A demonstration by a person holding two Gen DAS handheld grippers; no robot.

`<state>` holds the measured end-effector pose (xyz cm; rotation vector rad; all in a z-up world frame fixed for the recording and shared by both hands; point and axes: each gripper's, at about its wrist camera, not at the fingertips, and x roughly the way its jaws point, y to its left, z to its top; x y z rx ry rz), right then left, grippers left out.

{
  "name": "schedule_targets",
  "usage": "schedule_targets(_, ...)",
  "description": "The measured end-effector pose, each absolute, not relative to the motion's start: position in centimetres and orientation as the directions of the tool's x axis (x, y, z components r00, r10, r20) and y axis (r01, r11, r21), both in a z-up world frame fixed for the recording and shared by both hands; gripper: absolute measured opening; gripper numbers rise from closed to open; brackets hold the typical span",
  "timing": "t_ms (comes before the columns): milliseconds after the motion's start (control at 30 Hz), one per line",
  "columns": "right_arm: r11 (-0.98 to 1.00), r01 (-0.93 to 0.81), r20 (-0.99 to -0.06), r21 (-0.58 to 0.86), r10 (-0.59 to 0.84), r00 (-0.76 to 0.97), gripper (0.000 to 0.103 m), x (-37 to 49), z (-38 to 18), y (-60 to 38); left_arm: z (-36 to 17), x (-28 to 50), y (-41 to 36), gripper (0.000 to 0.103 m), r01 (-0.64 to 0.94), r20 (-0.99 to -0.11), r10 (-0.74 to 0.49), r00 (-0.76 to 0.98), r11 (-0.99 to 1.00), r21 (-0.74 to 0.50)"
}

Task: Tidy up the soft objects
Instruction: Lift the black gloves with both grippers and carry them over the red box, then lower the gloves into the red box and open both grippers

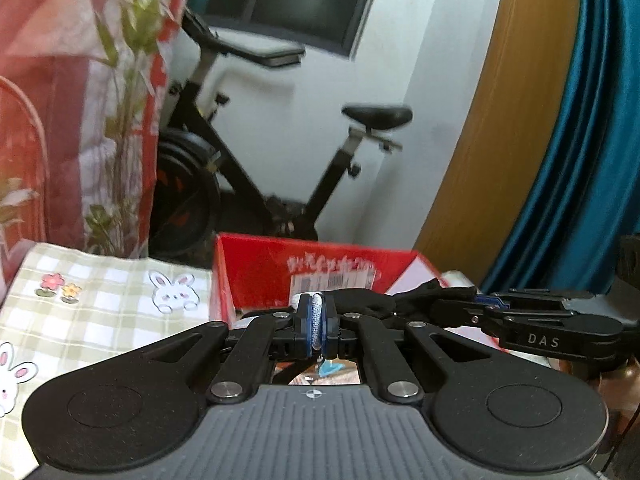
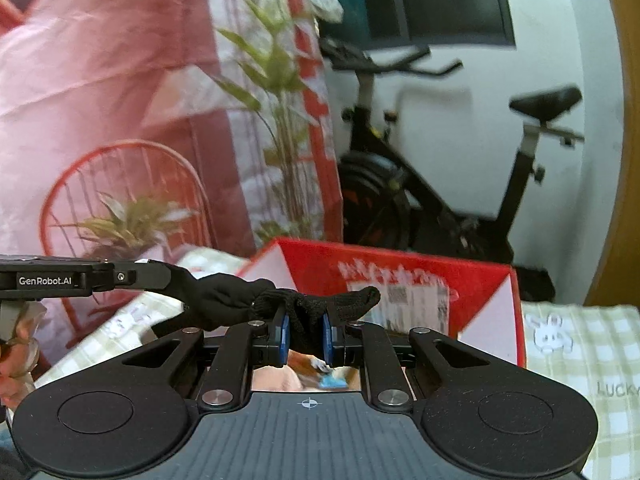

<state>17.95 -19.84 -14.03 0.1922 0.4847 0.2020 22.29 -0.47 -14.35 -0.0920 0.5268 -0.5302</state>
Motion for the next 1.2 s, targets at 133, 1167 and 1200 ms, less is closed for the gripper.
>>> schedule_targets(133, 0.953, -0.100, -0.522, 0.286, 0.243, 0.818, 0.014, 20.0, -16.4, -21.2, -15.8, 24.3, -1.9, 0.005, 0.465, -0.526, -0.501, 0.687, 0.860, -0.211)
schedule_targets(1167, 0.992, 0.018, -0.597, 0.122, 0.060, 0.800, 0.082, 18.3, -16.6, -21.2, -15.4, 21.8, -1.7, 0.083, 0.451, -0.575, -0.434, 0.693, 0.884, -0.124)
schedule_targets(1200, 0.992, 0.015, -0.588, 0.126, 0.063, 0.806, 0.083, 17.7, -16.3, -21.1, -15.3, 21.3, -1.4, 0.083, 0.452, -0.574, -0.435, 0.693, 0.883, -0.124)
